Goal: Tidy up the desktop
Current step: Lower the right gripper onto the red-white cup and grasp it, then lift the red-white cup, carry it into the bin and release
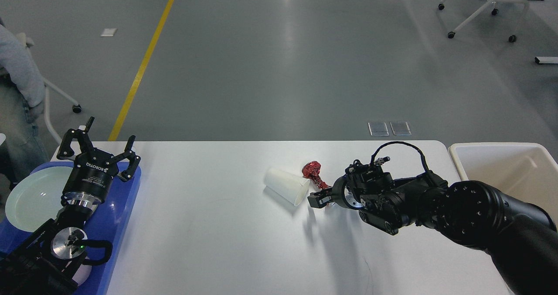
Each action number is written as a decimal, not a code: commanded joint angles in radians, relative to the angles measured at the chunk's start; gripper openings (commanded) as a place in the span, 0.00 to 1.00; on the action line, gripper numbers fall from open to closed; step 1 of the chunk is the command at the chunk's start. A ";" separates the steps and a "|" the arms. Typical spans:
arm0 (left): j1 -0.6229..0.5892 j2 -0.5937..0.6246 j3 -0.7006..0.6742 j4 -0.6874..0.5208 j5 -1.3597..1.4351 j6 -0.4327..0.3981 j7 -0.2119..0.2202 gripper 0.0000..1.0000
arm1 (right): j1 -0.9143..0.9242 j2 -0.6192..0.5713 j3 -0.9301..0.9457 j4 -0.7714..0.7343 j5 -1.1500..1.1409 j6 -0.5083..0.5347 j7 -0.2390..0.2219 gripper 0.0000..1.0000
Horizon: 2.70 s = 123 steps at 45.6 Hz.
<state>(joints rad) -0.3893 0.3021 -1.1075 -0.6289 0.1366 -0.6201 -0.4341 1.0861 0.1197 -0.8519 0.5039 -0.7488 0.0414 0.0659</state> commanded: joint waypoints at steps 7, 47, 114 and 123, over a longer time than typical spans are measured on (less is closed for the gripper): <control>0.001 0.000 0.000 0.000 0.000 0.000 0.000 0.96 | -0.005 -0.002 -0.003 -0.004 -0.001 0.000 -0.001 0.84; 0.000 0.000 0.000 0.000 0.000 -0.001 0.000 0.96 | -0.031 -0.029 0.010 0.025 0.048 0.017 -0.037 0.00; 0.001 0.000 0.000 0.000 0.000 -0.001 0.000 0.96 | 1.430 -0.465 -0.555 1.179 0.753 0.601 -0.155 0.00; 0.001 0.000 0.000 0.000 0.000 -0.001 0.000 0.96 | 1.431 -0.466 -0.596 1.173 0.787 0.594 -0.153 0.00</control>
<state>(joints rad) -0.3880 0.3023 -1.1075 -0.6289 0.1365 -0.6213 -0.4341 2.5163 -0.3460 -1.4271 1.6821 0.0262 0.6391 -0.0886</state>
